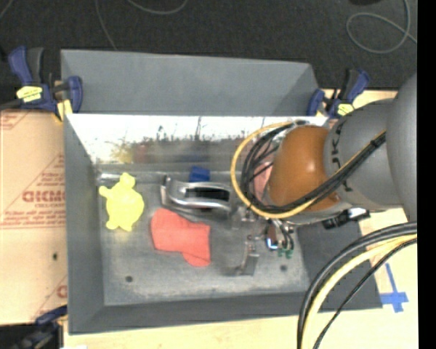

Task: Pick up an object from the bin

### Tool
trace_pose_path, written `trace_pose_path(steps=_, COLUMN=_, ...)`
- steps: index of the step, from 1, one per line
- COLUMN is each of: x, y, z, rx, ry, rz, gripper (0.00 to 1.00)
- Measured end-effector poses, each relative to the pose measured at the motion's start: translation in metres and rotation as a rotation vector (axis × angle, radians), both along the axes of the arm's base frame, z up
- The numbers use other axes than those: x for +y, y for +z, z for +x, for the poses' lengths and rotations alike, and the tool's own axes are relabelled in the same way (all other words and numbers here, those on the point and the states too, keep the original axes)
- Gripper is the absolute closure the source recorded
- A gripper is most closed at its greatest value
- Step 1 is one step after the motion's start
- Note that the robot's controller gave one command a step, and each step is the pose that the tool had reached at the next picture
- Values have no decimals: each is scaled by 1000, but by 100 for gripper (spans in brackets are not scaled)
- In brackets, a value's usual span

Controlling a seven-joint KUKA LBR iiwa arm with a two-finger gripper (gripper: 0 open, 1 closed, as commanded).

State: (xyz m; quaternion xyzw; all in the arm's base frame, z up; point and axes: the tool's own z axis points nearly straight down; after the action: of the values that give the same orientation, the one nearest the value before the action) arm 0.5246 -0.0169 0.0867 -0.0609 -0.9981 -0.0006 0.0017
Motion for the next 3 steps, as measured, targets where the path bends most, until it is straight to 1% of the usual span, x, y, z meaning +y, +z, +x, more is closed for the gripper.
trace_pose_path(steps=1, x=60, y=18, z=19, rx=-3, ry=123, rz=-6, gripper=0)
trace_pose_path(steps=2, x=84, y=-8, z=28, rx=-2, ry=115, rz=-4, gripper=0)
trace_pose_path(steps=3, x=105, y=-16, z=-8, rx=-5, ry=-77, rz=-6, gripper=100)
